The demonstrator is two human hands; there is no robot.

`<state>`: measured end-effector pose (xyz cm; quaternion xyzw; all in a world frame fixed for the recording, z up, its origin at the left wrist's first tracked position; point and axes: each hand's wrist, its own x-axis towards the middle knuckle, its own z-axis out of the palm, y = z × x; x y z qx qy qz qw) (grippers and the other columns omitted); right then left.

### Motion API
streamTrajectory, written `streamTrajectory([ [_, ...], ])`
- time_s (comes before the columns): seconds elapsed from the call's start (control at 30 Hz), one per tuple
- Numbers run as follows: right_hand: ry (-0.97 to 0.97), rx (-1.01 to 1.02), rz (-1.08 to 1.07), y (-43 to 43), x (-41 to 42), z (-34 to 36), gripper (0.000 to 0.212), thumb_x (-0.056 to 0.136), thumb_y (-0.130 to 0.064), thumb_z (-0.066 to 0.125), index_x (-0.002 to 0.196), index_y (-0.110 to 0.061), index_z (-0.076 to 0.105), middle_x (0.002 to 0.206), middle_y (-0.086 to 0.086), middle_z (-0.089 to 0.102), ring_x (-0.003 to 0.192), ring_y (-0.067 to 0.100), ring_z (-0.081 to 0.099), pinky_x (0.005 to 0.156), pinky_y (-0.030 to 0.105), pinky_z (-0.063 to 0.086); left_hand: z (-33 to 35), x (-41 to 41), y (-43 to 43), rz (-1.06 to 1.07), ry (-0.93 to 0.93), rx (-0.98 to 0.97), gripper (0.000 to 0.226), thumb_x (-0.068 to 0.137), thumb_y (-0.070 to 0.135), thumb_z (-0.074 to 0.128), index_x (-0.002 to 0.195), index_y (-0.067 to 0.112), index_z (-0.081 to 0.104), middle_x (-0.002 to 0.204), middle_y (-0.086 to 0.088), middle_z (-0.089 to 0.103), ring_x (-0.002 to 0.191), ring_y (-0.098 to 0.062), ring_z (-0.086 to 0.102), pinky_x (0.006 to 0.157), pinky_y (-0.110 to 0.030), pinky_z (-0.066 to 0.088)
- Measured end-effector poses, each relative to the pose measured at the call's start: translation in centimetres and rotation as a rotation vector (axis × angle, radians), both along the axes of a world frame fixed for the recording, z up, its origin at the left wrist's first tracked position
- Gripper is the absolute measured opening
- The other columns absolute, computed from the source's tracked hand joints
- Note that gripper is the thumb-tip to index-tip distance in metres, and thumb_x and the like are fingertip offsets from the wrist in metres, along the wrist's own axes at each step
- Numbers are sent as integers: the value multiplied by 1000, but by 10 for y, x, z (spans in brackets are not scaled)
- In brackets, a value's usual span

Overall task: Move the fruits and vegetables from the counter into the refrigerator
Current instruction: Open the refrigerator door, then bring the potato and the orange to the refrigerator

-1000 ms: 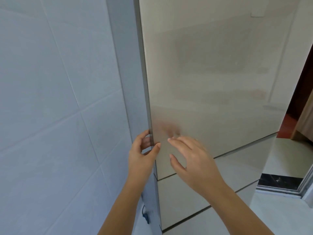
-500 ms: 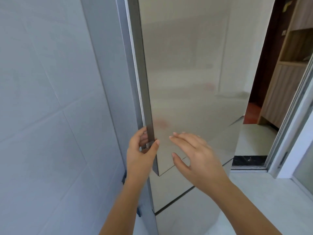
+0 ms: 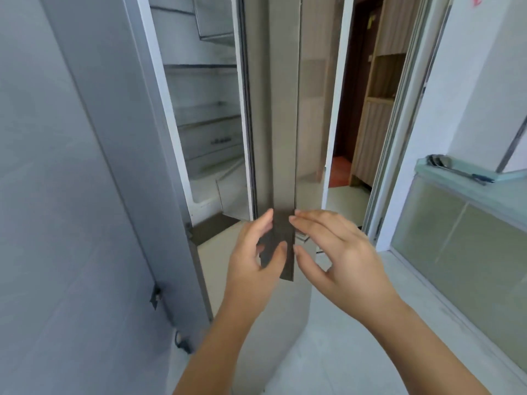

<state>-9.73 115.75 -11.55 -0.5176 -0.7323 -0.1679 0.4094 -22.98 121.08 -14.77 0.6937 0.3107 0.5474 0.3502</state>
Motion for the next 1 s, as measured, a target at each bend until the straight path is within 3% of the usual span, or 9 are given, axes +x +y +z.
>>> streamTrajectory([
  [0.17,-14,50,-92,-29,13,3,32,84,-25,52,109,-9,65,111,4,65,103,20,59,89,35,46,-2,18,-21,-142,-8,16,43,79,17,55,117,38,49,121,12,57,112,2,53,90,-13,41],
  [0.37,-9,61,-126,-39,18,4,30,84,-23,51,106,-6,65,107,5,66,95,22,60,81,33,48,-2,14,-26,-5,130,238,42,81,32,49,119,16,57,116,12,56,111,8,47,92,-4,31],
  [0.43,-28,59,-140,-34,19,3,30,84,-23,51,105,-6,64,106,5,66,95,23,60,77,35,51,-3,10,-24,81,229,311,44,83,32,46,120,12,57,118,9,54,112,2,46,95,-4,27],
  [0.53,-64,35,-162,-17,20,0,33,83,-24,50,106,-6,64,107,7,65,98,26,60,78,38,52,-7,6,-17,210,382,416,43,83,31,44,119,10,56,119,-2,57,111,-12,46,97,-17,31],
  [0.67,-108,-24,-225,15,29,-4,42,81,-29,46,111,-6,62,112,10,63,105,29,58,91,43,47,-8,8,-10,307,500,451,43,83,31,42,117,9,58,120,-11,57,111,-21,47,93,-36,40],
  [0.77,-126,-101,-285,39,44,-7,52,80,-35,42,120,-5,57,119,10,61,111,30,55,99,49,36,-7,17,-4,336,552,502,41,83,29,43,114,8,59,118,-13,58,109,-25,48,92,-39,42],
  [0.9,-147,7,-334,51,72,-9,48,82,-32,47,119,-4,58,108,9,66,100,29,60,91,35,33,-4,39,3,307,541,598,36,82,24,45,111,7,59,114,-16,60,108,-24,45,91,-35,36],
  [1.0,-122,100,-333,47,94,-13,46,85,-33,50,120,-4,58,108,9,67,100,30,61,91,36,34,-2,63,8,279,548,660,36,81,23,46,109,5,60,111,-18,61,107,-25,45,88,-36,36],
])
